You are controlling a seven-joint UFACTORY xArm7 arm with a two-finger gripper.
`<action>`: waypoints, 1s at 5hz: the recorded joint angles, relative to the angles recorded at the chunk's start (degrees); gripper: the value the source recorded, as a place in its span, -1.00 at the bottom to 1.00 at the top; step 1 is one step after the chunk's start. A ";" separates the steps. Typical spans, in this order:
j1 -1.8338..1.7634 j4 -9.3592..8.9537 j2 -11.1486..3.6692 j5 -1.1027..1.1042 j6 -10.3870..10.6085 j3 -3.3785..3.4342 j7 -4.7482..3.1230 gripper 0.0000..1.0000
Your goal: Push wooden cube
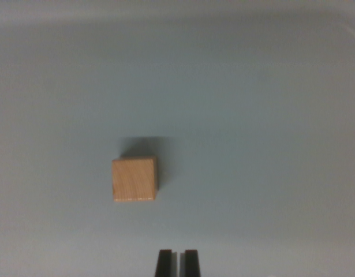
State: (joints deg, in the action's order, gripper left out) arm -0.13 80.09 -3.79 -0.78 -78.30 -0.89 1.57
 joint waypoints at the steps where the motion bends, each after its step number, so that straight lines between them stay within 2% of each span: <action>1: -0.17 -1.95 -0.36 0.09 2.29 0.21 0.19 -1.00; 2: -0.17 -1.95 -0.36 0.09 2.29 0.21 0.19 -1.00; 3: -0.35 -4.10 -0.77 0.19 4.80 0.44 0.40 -1.00; 4: -0.35 -4.10 -0.77 0.19 4.80 0.44 0.40 -1.00; 5: -0.55 -6.32 -1.18 0.29 7.40 0.68 0.62 -1.00</action>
State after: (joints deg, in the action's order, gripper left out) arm -0.68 73.77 -4.98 -0.49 -70.90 -0.21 2.19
